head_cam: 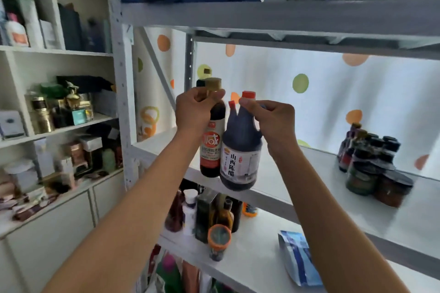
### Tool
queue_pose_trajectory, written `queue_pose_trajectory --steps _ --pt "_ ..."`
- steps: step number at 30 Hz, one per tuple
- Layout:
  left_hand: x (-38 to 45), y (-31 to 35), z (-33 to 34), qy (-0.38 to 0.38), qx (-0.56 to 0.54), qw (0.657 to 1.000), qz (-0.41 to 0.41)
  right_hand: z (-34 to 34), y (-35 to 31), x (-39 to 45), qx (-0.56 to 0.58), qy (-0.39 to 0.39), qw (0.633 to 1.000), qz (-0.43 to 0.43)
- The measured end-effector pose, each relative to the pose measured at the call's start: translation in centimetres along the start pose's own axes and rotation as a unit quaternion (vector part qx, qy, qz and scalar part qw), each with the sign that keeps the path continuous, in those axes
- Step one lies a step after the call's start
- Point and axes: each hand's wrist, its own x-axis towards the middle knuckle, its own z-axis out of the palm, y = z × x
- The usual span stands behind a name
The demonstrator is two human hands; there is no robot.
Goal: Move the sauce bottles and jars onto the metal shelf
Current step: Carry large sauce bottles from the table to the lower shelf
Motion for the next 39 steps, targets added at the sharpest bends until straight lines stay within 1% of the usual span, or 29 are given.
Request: queue_pose_trajectory --steps 2,5,9,11,14,17,19,21,22,25,27,29,31,34,39 --pt "1.2 -0.9 1.8 0.000 0.005 1.000 -0.005 -0.1 1.2 1.7 -0.014 0.013 1.000 0.003" --pt "2.3 -2.8 4.1 -0.009 0.001 1.000 -0.029 -0.3 2.9 3.7 -0.039 0.009 0.999 0.017" --pt "3.4 -5.2 6.0 -0.007 -0.017 0.998 -0.056 -0.6 5.0 5.2 -0.087 0.007 0.996 0.011" --pt "3.5 -6.0 6.5 -0.009 -0.030 0.998 -0.055 -0.8 6.6 5.8 -0.074 0.008 0.997 0.009" --pt "2.7 -7.2 7.0 -0.032 -0.056 0.997 -0.042 -1.2 8.1 6.0 -0.061 0.026 0.998 0.012" --pt "1.2 -9.2 7.4 -0.090 -0.020 0.995 -0.031 -1.6 8.9 5.3 -0.025 0.030 0.999 -0.005" --pt "-0.5 -11.1 7.2 -0.119 0.010 0.991 -0.065 -1.6 10.2 4.4 -0.036 0.026 0.999 0.005" --pt "-2.0 -13.1 6.4 -0.124 0.050 0.986 -0.099 -1.7 11.8 2.9 -0.109 0.020 0.993 0.034" --pt "-2.4 -13.9 6.0 -0.127 0.073 0.984 -0.102 -1.9 12.6 2.0 -0.135 0.019 0.989 0.048" --pt "-2.9 -14.8 5.2 -0.151 0.107 0.977 -0.103 -2.8 14.3 -1.3 -0.127 0.009 0.988 0.086" --pt "-2.9 -15.1 5.0 -0.155 0.118 0.976 -0.093 -3.3 15.4 -3.0 -0.167 -0.016 0.982 0.085" --pt "-3.0 -15.3 4.9 -0.149 0.152 0.974 -0.076 -3.5 16.0 -3.6 -0.197 -0.036 0.976 0.083" --pt "-2.7 -15.0 4.6 -0.149 0.183 0.969 -0.068 -3.4 15.8 -3.5 -0.175 -0.041 0.979 0.096" --pt "-1.7 -14.7 4.4 -0.173 0.215 0.959 -0.065 -3.0 15.5 -3.2 -0.137 -0.039 0.984 0.111" --pt "0.1 -15.2 3.7 -0.201 0.218 0.952 -0.071 -2.4 15.9 -1.7 -0.180 -0.020 0.977 0.110"
